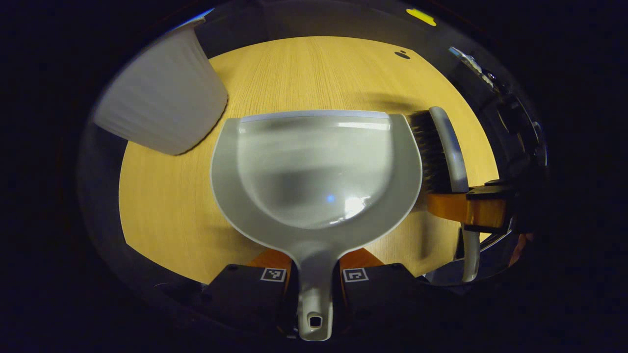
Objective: Pick up the small broom and dustpan from the desktop, sweep the trash into the dustpan with the broom, and then empty the trash into the garbage bin.
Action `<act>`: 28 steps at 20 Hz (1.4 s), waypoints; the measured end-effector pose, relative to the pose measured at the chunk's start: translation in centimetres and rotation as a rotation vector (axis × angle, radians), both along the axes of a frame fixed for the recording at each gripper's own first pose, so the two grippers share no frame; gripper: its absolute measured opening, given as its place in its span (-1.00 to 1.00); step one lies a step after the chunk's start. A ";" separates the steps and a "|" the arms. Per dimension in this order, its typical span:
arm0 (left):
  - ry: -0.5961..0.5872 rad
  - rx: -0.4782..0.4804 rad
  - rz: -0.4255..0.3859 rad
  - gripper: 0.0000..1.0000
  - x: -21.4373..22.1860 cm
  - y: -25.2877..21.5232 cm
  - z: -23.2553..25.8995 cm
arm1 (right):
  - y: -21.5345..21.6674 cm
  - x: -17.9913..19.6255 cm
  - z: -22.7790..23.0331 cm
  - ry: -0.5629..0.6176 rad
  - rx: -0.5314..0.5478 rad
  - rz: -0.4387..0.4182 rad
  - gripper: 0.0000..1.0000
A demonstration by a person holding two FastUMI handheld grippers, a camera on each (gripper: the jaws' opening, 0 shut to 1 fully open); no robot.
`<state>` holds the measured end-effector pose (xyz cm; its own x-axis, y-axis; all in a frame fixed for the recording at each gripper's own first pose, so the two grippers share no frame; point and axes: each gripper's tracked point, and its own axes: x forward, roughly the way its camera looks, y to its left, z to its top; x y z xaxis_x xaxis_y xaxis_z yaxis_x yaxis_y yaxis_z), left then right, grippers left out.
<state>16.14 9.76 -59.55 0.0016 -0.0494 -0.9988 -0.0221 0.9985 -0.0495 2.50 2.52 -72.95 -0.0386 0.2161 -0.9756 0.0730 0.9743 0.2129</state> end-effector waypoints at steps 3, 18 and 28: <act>0.025 0.003 0.014 -0.48 0.0 0.1 -0.2 | -0.1 -0.2 -0.6 0.025 -0.025 0.001 -0.44; 0.114 0.076 -0.011 -0.30 -0.4 1.3 -0.5 | 0.4 -0.9 -1.8 0.053 -0.054 0.021 -0.26; 0.024 0.077 0.034 0.63 -0.4 1.2 -0.5 | 1.4 -1.5 -0.7 0.050 -0.040 0.048 0.89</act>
<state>15.72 10.92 -60.02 -0.0217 0.0268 -0.9994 -0.0566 0.9980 0.0280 0.95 3.89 -73.66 -0.0972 0.1740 -0.9799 0.0354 0.9846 0.1713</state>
